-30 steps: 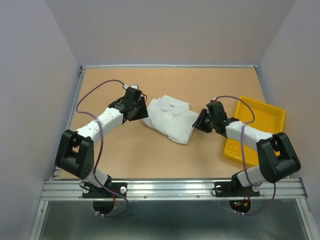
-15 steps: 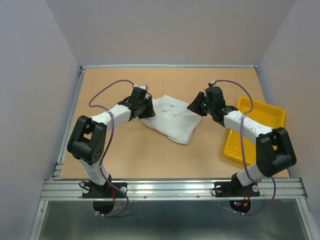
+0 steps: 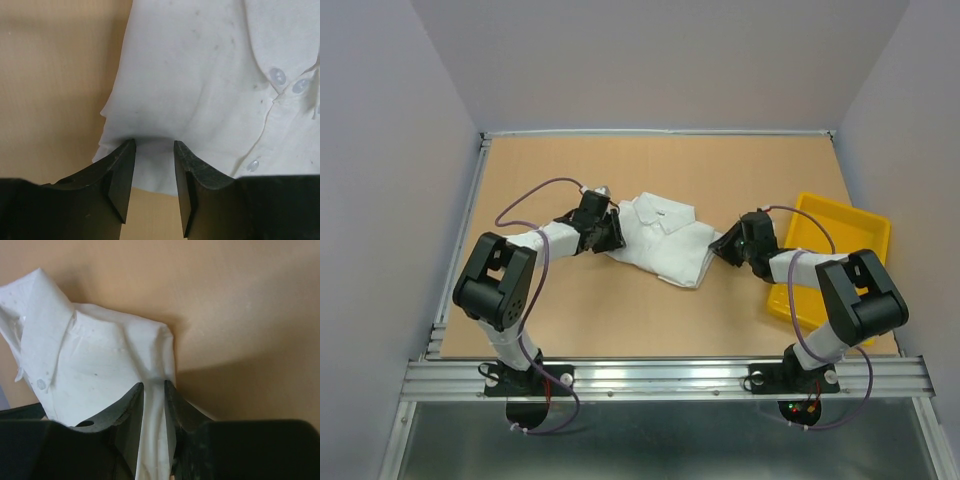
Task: Fold and stack the long sleeve shirts
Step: Neatly place the folded shirt to the corner
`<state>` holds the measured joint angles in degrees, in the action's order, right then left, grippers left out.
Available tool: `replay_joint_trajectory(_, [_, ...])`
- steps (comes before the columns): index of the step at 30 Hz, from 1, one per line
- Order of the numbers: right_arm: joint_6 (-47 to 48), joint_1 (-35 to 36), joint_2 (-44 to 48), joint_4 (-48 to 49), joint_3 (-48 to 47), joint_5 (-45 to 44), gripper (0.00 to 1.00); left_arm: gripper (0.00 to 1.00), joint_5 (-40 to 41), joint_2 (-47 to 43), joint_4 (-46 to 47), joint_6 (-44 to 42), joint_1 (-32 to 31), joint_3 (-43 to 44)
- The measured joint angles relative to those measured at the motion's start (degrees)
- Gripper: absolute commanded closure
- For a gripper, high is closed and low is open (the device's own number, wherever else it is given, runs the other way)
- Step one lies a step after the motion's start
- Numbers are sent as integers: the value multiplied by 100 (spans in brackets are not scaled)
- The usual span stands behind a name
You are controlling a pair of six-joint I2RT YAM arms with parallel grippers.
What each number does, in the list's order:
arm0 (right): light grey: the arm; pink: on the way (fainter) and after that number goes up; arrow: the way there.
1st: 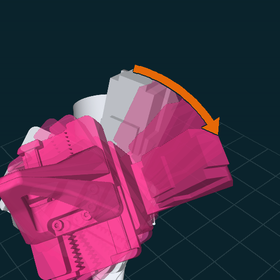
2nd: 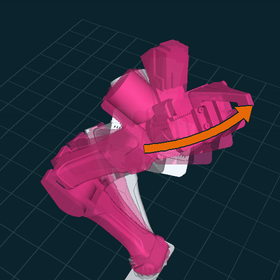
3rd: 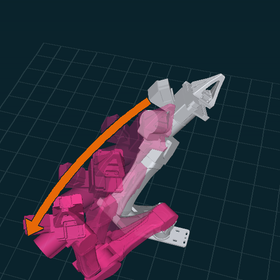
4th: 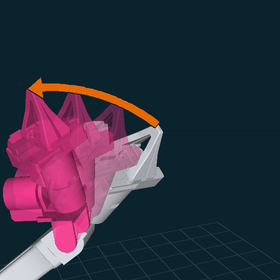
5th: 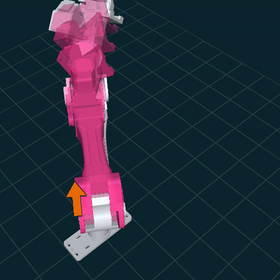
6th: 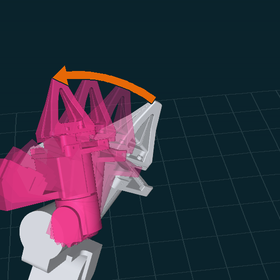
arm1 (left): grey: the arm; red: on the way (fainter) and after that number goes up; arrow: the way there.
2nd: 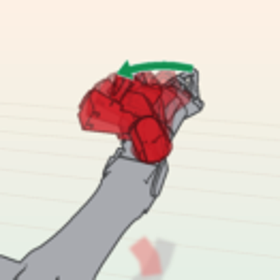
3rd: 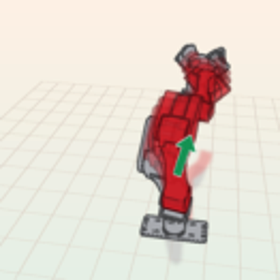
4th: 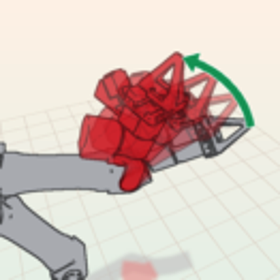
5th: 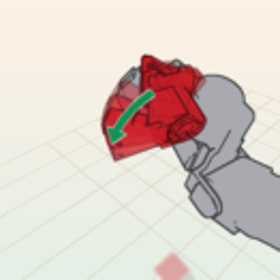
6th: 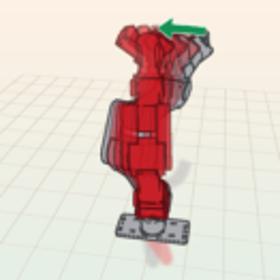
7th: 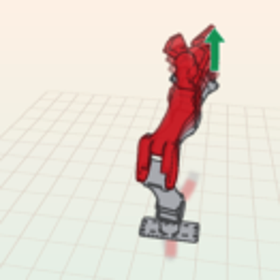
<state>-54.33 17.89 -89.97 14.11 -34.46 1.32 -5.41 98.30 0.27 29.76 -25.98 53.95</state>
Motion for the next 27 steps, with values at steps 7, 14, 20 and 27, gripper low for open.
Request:
replay_joint_trajectory(7, [420,-96,155,90,153,68,70,50,-9,-986,138,704,-24,-1099])
replay_joint_trajectory(14, [1512,-101,-11,-354,-483,748,64,39,-57,-2450,243,1585,-986,-2374])
replay_joint_trajectory(20, [2312,-98,450,-1019,-992,855,57,15,269,-3751,-4,1764,-1224,-2428])
replay_joint_trajectory(27, [2347,-98,1014,-1403,-1274,1019,57,22,675,-3104,-291,1025,-57,-1049])
